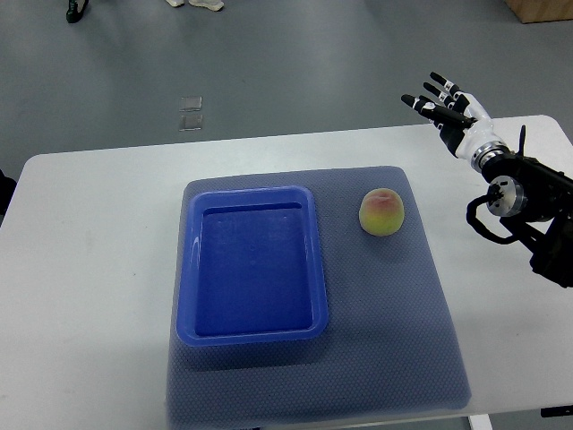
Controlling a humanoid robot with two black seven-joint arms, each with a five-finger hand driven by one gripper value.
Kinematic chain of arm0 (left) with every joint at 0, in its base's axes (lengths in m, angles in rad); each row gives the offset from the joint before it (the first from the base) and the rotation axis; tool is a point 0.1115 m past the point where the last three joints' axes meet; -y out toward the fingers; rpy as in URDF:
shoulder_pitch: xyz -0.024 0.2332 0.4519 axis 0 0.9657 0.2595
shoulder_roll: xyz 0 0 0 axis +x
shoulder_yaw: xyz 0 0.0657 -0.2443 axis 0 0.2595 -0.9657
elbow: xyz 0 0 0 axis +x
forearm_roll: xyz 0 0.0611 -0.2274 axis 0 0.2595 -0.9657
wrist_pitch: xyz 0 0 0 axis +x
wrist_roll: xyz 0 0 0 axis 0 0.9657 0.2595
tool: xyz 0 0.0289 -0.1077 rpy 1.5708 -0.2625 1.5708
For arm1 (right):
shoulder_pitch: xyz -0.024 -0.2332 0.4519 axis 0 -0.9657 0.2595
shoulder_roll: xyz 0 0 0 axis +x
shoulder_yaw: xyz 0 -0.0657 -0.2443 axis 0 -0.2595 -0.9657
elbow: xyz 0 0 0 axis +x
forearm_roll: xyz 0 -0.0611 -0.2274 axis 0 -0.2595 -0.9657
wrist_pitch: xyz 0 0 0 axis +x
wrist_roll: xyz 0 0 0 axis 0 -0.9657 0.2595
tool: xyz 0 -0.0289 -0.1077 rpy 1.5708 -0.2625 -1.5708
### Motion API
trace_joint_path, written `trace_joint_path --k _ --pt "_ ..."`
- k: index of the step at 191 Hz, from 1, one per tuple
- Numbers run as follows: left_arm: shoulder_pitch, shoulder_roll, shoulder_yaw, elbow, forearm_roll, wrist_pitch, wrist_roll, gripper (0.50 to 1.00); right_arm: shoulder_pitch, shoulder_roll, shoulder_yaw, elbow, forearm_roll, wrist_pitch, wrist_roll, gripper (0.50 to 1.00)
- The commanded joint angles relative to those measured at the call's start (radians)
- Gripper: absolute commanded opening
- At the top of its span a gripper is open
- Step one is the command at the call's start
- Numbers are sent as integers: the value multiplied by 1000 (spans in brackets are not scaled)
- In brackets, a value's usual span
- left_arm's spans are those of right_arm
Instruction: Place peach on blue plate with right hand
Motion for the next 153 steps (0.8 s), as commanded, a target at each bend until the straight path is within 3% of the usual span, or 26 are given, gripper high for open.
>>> trace_joint_path --k 1,153 --pt "0 0 -2 -2 0 0 0 1000 1 0 0 0 0 0 -1 930" --pt "0 0 0 -3 0 0 0 1000 2 2 0 0 -2 43 5 930"
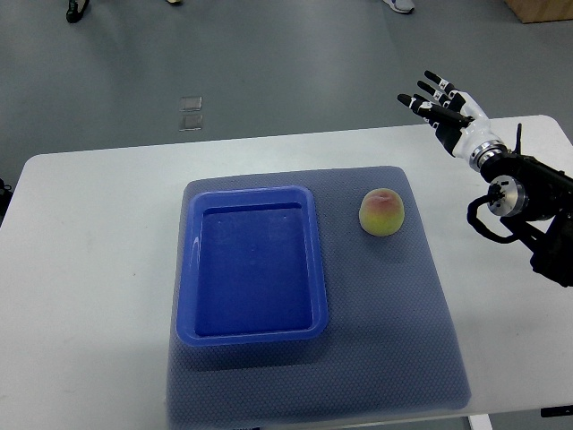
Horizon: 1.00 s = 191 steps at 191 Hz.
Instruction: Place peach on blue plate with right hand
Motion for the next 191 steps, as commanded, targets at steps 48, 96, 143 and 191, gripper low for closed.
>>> trace_joint_path --k 48,96,143,191 --pt "0 0 -2 0 0 0 1 1000 0 1 3 0 0 -6 7 930" --pt "0 0 0 0 0 0 1 1000 2 0 3 1 0 2 6 930" --pt "0 0 0 0 0 0 0 1000 25 -2 -2 0 0 -3 4 930" --pt "0 0 0 0 0 0 0 1000 28 -3 -3 3 -58 3 3 928"
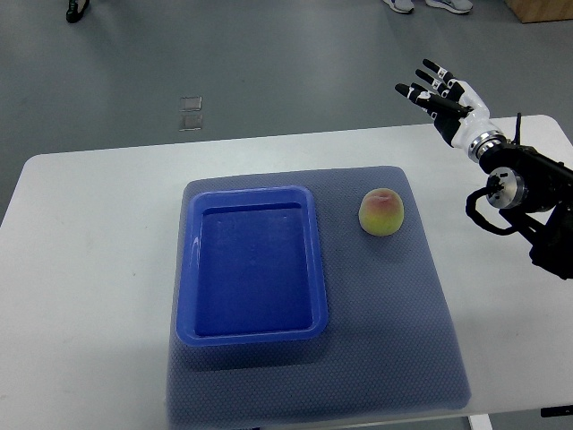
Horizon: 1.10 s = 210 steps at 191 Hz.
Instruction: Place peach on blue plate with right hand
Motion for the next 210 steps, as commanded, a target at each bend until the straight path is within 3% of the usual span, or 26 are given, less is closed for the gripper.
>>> trace_joint_path --k 1,43,70,137,168,210 --pt "0 0 0 0 0 0 0 1000 0 0 1 2 -36 2 0 928" --pt "0 0 -1 0 0 0 0 1000 26 -2 -16 5 -71 4 -2 928" --pt "0 0 0 3 0 -1 1 1000 54 -39 -55 8 -155 47 -5 926" --pt "0 0 2 -2 0 0 1 1000 287 -148 -497 88 -511 202 0 926" --pt "0 0 2 -2 0 0 0 1000 396 -154 -695 166 -637 208 -2 926" --pt "0 0 0 0 0 -1 1 1000 464 -120 -850 181 -738 216 -2 926"
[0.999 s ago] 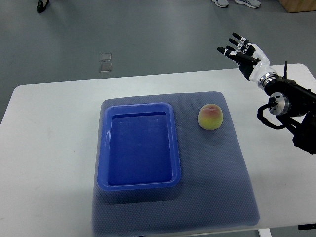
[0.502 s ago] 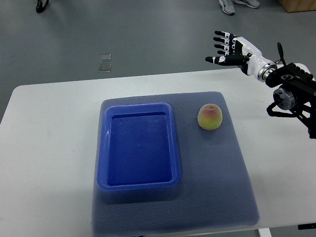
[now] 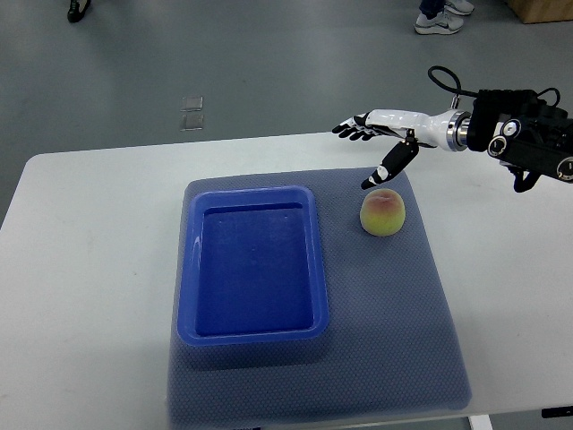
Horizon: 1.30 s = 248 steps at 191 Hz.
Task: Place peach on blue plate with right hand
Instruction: 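Reach the right hand forward over the peach beside the tray, then close the right hand fingers around the peach and lift it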
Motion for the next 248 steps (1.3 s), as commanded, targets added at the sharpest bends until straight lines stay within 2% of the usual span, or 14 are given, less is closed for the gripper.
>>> trace_joint_path --k 1,63,106,170,171,173,184,192,193,199,209,210,220,248 --pt "0 0 -2 1 0 1 -1 1000 33 20 -64 7 -48 5 0 926" --pt "0 0 -2 -1 0 -1 -1 1000 74 53 -206 7 -197 60 0 926" --pt "0 0 -2 -1 0 -1 -1 1000 70 54 -219 5 -233 47 0 926" --pt "0 0 0 -1 0 -2 -1 1000 45 82 -234 -12 -259 -24 -8 901" --pt "0 0 0 -1 0 -2 -1 1000 44 85 -240 -15 -259 -24 -8 873" --pt "0 0 0 -1 0 -2 -1 1000 44 85 -242 -16 -259 -22 -8 866" --pt "0 0 -2 -1 0 -2 1 1000 44 85 -243 -16 -259 -22 -9 834" --pt "0 0 -2 -1 0 -2 1 1000 44 85 -243 -16 -259 -22 -9 834" --pt "0 0 -2 -1 0 -2 -1 1000 45 85 -246 -16 -259 -22 -9 787" --pt "0 0 -2 -1 0 -2 -1 1000 45 85 -251 -18 -260 -22 -9 744" --pt "0 0 -2 -1 0 -2 -1 1000 45 85 -251 -18 -260 -22 -9 744" --pt "0 0 -2 -1 0 -2 -1 1000 50 83 -256 -18 -259 -22 -9 687" --pt "0 0 -2 -1 0 -2 -1 1000 51 83 -256 -18 -259 -22 -9 629" --pt "0 0 -2 -1 0 -2 -1 1000 62 82 -245 -21 -259 -26 -9 619"
